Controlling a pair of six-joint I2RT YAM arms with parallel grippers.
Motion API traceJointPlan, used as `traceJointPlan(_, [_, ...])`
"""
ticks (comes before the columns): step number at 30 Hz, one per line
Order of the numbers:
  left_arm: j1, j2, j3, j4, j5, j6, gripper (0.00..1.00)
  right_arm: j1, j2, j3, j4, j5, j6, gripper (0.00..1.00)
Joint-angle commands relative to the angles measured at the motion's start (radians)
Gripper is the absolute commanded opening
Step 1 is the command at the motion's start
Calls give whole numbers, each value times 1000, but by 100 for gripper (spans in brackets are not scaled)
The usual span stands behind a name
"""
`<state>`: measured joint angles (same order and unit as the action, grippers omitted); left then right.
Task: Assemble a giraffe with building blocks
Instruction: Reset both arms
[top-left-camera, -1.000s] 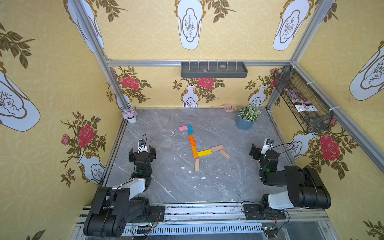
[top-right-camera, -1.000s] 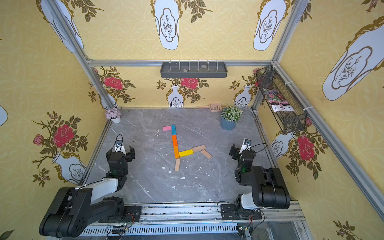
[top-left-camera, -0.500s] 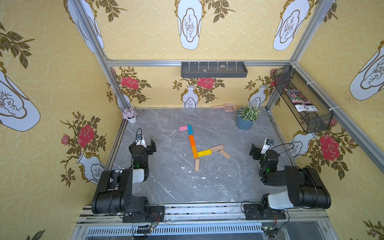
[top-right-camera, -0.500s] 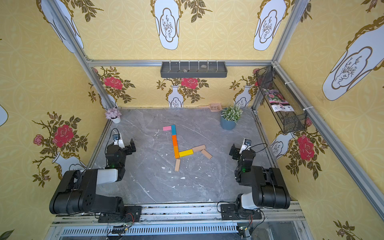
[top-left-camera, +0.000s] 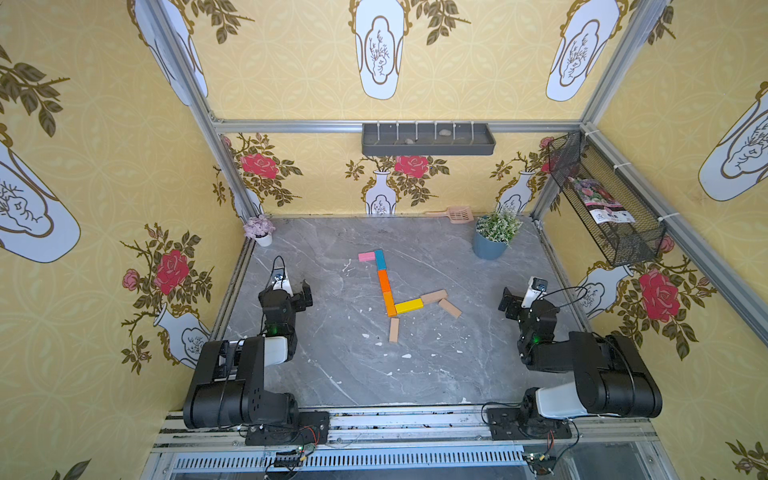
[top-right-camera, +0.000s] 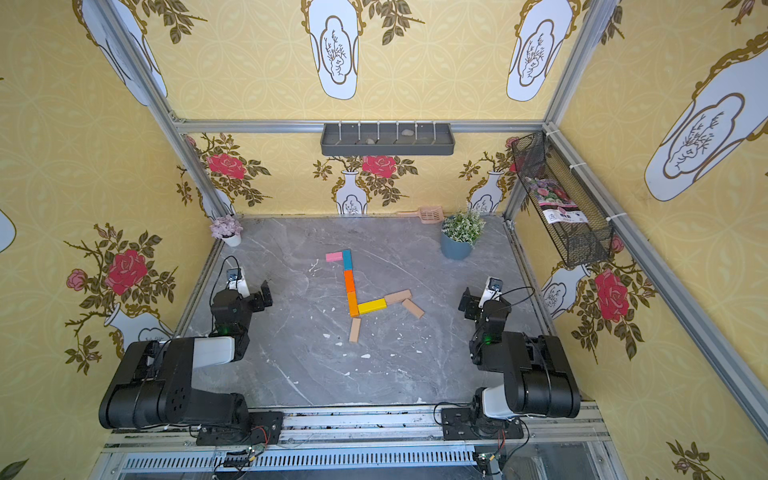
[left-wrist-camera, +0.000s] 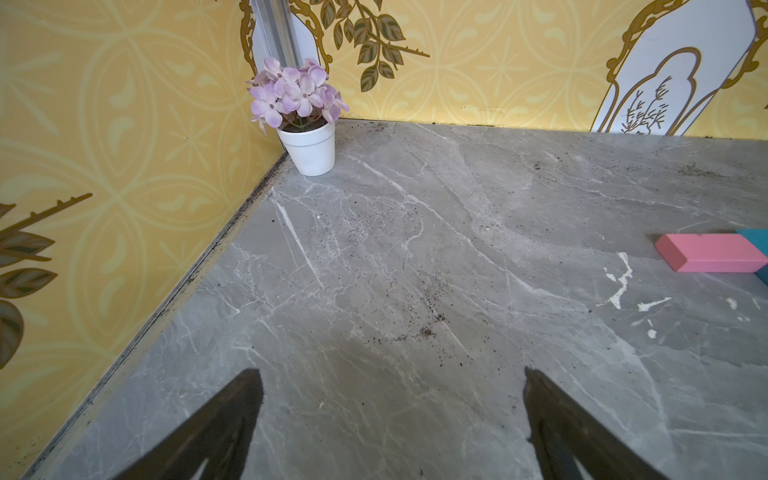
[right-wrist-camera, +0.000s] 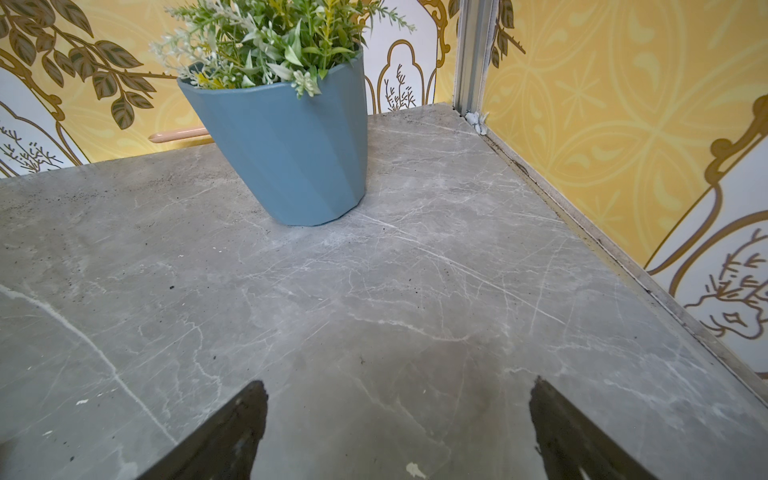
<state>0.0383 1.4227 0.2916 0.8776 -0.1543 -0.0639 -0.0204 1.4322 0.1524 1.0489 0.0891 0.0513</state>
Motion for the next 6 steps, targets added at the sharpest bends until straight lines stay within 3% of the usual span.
traceJointPlan(1, [13, 5, 13, -22, 40, -14, 99, 0, 1, 4, 27, -3, 1, 98])
traceJointPlan(6, [21, 4, 12, -24, 51, -16, 99, 0, 1, 2, 28, -2, 1, 97])
